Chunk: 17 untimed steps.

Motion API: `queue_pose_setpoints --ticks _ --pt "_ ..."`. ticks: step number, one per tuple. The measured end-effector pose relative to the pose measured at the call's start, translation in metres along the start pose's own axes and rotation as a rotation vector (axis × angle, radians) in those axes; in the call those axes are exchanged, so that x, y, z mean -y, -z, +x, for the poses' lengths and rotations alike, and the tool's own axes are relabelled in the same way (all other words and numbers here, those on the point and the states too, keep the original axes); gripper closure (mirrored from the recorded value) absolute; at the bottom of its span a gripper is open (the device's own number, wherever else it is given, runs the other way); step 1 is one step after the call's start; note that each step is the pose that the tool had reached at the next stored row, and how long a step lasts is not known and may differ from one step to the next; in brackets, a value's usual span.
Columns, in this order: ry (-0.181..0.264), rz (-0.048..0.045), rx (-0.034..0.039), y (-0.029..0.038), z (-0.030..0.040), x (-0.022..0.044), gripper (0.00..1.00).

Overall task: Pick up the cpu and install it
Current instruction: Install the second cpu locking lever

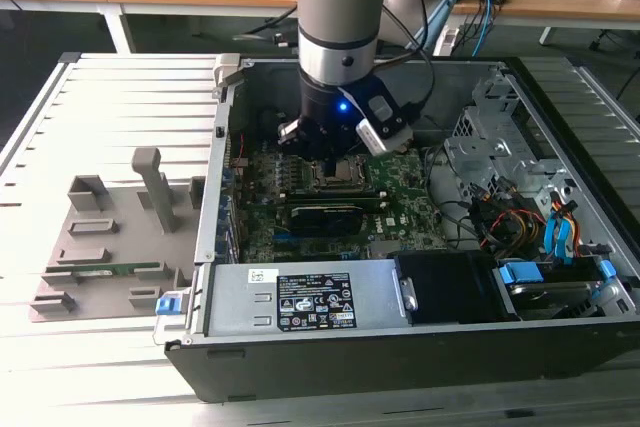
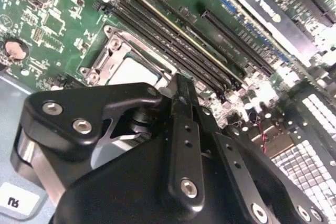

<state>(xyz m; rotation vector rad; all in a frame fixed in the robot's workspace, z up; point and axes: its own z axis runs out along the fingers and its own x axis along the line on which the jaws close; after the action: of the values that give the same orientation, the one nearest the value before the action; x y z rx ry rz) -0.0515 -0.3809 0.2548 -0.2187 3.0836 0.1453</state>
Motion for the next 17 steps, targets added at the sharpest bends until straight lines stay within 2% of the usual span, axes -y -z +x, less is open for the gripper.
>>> queue_pose_setpoints --ticks 4,6,8,13,17 --pt "0.0 -0.0061 0.0008 -0.0064 0.0028 0.0003 0.89" --pt "0.0 -0.0106 0.0014 -0.0089 0.0085 -0.0003 0.89" --pt "0.0 -0.0123 0.0016 -0.0152 0.0156 -0.0008 0.89" --pt "-0.001 -0.0178 0.0024 -0.0346 0.0268 -0.0036 0.89" --pt "-0.001 -0.0216 0.003 -0.0413 0.0313 -0.0053 0.89"
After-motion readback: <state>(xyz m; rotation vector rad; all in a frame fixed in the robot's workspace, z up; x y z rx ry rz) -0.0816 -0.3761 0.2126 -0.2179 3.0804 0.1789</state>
